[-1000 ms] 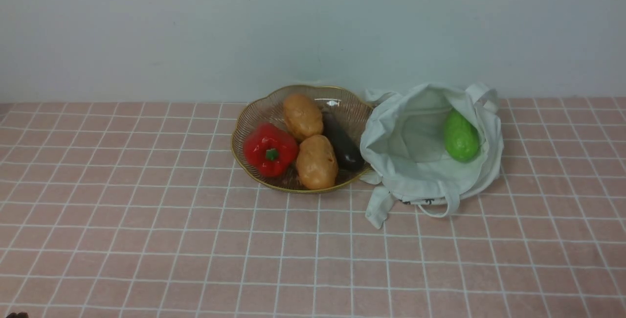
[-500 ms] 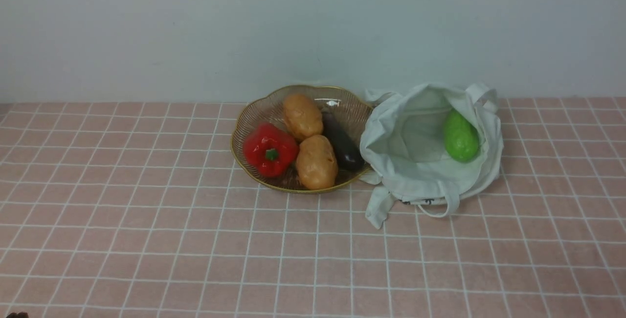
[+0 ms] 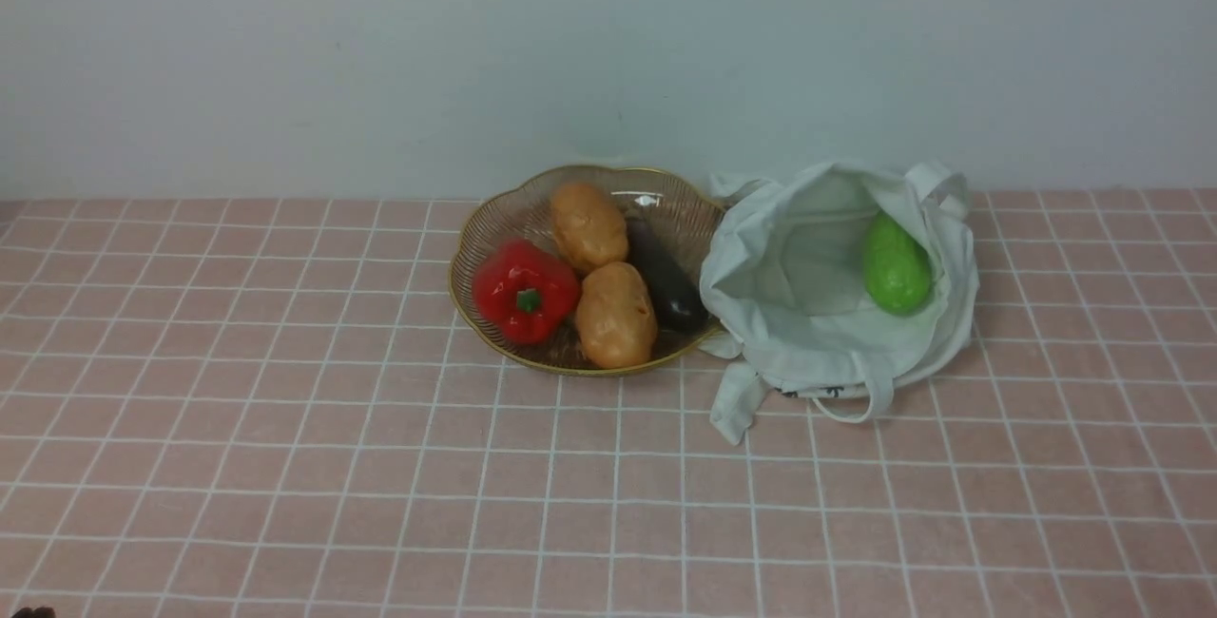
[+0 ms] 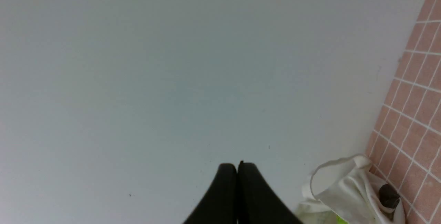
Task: Take vegetables from bag on pink coffee tablecloth place on plate.
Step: 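Reach into the cloth bag and grasp the green vegetable inside with the right gripper, then take the green vegetable out of the bag and place it on the plate with the right gripper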
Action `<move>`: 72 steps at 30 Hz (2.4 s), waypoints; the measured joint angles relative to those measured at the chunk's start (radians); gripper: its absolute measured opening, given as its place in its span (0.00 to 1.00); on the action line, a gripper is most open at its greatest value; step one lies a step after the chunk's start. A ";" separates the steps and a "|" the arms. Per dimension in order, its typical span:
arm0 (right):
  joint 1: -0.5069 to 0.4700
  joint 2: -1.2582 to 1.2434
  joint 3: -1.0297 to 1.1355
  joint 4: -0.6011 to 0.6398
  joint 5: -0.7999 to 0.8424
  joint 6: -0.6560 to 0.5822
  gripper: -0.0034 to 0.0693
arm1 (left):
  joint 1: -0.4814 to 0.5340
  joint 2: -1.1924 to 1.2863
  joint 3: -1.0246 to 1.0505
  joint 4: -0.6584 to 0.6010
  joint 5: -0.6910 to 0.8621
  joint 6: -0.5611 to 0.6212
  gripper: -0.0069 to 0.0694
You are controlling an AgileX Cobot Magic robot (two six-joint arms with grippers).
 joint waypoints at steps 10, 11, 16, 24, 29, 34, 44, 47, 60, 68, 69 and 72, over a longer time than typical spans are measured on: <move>0.000 0.127 -0.386 -0.293 0.262 -0.298 0.03 | 0.000 0.000 0.000 0.000 0.000 0.000 0.09; 0.000 0.138 -0.400 -0.303 0.295 -0.306 0.03 | 0.000 0.000 0.000 0.000 0.000 0.000 0.09; 0.000 0.554 -0.690 -0.517 0.749 -0.394 0.03 | 0.000 0.000 0.000 0.000 0.000 0.000 0.09; 0.092 1.088 -0.771 -0.421 0.803 -0.692 0.06 | 0.000 0.000 0.000 0.000 0.000 0.000 0.09; 0.211 1.395 -0.921 -0.369 0.745 -0.838 0.16 | 0.000 0.000 0.000 0.000 0.000 0.000 0.09; 0.235 1.651 -1.113 -0.524 0.704 -0.737 0.28 | 0.000 0.000 0.000 0.000 0.000 0.000 0.09; 0.237 2.002 -1.468 -0.979 0.822 -0.232 0.59 | 0.000 0.000 0.000 0.000 0.001 0.000 0.09; 0.237 2.063 -1.551 -1.090 0.881 -0.126 0.69 | 0.000 0.000 0.000 0.000 0.001 0.000 0.09; 0.238 2.200 -1.698 -1.389 0.959 0.193 0.87 | 0.000 0.000 0.000 0.000 0.001 0.000 0.09; 0.238 2.212 -1.707 -1.399 0.949 0.185 0.55 | 0.000 0.000 0.000 0.000 0.001 0.000 0.09; 0.238 2.203 -1.711 -1.399 0.981 0.172 0.56 | 0.000 0.000 0.000 0.000 0.001 0.000 0.09; 0.238 2.173 -1.713 -1.398 1.058 0.147 0.56 | 0.000 0.000 0.000 0.000 0.001 0.000 0.09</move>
